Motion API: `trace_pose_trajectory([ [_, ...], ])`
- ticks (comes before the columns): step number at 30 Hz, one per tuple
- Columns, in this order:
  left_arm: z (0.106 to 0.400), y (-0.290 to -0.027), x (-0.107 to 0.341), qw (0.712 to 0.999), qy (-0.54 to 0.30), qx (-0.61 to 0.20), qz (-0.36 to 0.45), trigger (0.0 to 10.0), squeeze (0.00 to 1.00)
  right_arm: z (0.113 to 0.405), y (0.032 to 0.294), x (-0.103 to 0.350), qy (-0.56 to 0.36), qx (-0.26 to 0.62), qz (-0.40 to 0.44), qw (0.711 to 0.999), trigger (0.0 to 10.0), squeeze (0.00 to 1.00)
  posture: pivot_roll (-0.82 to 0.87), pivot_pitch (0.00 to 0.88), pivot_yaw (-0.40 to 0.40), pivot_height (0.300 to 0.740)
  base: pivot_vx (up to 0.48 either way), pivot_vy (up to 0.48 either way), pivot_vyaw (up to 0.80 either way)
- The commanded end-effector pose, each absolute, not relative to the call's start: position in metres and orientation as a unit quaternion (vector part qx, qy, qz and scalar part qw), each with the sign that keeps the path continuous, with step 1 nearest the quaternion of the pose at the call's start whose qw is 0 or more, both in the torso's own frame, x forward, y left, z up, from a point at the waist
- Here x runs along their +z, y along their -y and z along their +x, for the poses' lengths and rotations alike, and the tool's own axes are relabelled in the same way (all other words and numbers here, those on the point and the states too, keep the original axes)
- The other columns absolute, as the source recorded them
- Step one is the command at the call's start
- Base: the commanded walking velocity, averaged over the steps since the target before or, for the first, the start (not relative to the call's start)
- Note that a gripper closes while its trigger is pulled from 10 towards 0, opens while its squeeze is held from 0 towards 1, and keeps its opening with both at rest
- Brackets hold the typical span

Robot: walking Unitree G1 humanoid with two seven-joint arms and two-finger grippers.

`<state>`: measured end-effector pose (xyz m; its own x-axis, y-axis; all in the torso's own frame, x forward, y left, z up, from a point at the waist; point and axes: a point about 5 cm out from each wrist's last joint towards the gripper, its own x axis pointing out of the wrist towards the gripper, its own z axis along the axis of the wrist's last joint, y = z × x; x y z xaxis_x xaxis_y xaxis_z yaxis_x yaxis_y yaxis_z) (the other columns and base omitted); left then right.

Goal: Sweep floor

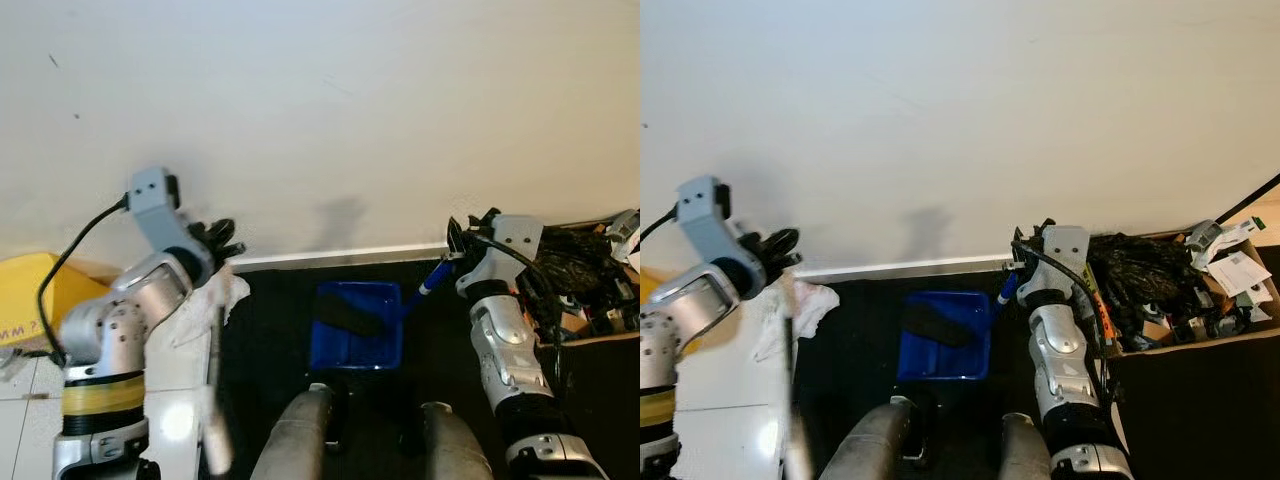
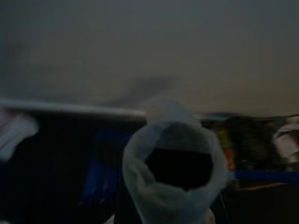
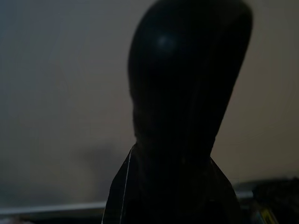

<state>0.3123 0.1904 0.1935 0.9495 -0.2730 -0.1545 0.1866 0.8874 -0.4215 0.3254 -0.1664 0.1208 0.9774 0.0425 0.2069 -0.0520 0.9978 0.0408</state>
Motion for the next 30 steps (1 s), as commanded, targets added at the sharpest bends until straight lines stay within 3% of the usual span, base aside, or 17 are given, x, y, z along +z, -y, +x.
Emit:
trace_pose_trajectory([
  [1, 0.314, -0.189, 0.199, 0.968, -0.081, -0.121, -0.205, 10.0, 0.0, 0.324, 0.166, 0.13, 0.127, 0.029, 0.028, 0.991, 10.0, 0.0, 0.16, 0.119, 0.089, 0.74, 0.0, 0.0, 0.0],
  [9, 0.319, -0.158, 0.234, 0.955, 0.021, -0.196, -0.223, 10.0, 0.0, 0.326, 0.165, 0.151, 0.153, 0.051, 0.003, 0.987, 10.0, 0.0, 0.13, 0.069, 0.044, 0.74, 0.0, 0.0, 0.0],
  [20, 0.315, -0.15, 0.227, 0.958, 0.062, -0.206, -0.19, 10.0, 0.0, 0.321, 0.178, 0.18, 0.185, 0.045, 0.019, 0.981, 10.0, 0.0, 0.1, 0.01, 0.034, 0.74, 0.0, 0.0, 0.0],
  [30, 0.311, -0.153, 0.204, 0.97, 0.051, -0.195, -0.135, 10.0, 0.0, 0.31, 0.187, 0.146, 0.12, 0.049, 0.011, 0.991, 10.0, 0.0, 0.09, 0.0, 0.043, 0.74, 0.0, 0.0, 0.0],
])
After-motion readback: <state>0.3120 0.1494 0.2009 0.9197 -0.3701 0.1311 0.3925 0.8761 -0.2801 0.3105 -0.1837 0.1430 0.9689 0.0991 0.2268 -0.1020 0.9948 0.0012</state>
